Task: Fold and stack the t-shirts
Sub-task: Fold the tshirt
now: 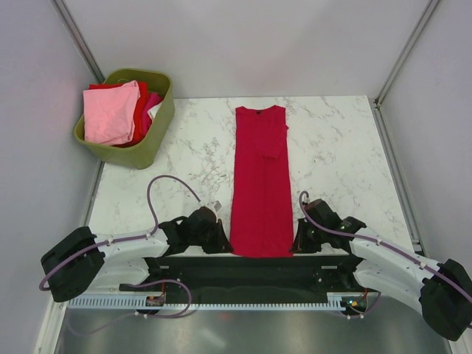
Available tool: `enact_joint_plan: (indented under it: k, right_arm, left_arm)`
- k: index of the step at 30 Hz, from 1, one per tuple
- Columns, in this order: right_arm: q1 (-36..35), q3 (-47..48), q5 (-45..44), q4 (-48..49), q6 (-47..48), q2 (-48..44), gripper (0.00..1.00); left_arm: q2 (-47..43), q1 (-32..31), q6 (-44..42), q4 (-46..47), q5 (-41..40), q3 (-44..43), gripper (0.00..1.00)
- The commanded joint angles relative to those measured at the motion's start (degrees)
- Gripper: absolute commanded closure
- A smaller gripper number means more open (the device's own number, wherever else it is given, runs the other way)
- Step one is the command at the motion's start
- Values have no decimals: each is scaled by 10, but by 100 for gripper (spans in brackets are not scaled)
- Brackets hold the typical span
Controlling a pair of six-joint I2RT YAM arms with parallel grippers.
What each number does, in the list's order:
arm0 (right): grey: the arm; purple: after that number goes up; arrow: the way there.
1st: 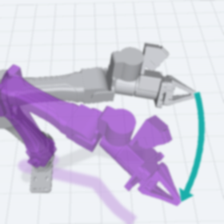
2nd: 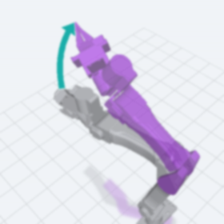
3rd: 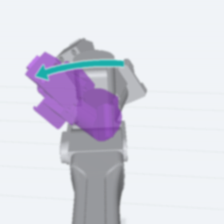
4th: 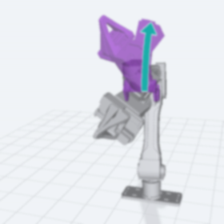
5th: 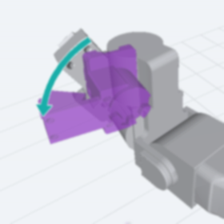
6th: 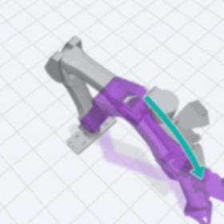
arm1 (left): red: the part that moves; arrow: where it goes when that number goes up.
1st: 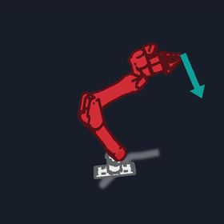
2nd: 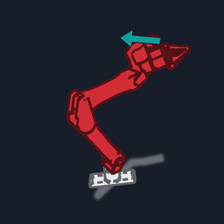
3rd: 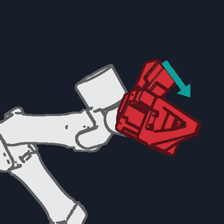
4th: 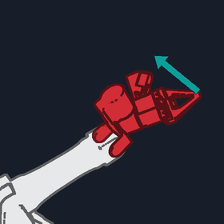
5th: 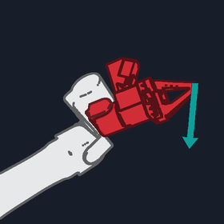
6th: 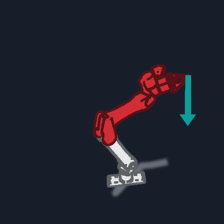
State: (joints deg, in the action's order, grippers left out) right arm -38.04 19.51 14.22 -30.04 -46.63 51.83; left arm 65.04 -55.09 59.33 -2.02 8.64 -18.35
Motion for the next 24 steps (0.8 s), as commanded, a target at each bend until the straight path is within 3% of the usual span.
enact_joint_plan:
  k: [1,2,10,17,24]
  right_arm:
    - [-3,11,14,-8,-8,-10,99]
    - [-3,17,13,-13,-7,-14,100]
    - [-2,158,-78,-69,15,-24,100]
    - [16,272,-203,-58,47,72,100]
    - [89,333,-187,-7,90,191,100]
  left_arm:
    - [-4,-4,13,17,12,-13,93]
    - [-9,-3,13,17,12,-14,97]
    - [-39,19,-6,-20,10,-80,98]
    - [-26,128,-52,-32,49,-148,98]
    - [77,190,-99,-55,39,-253,98]
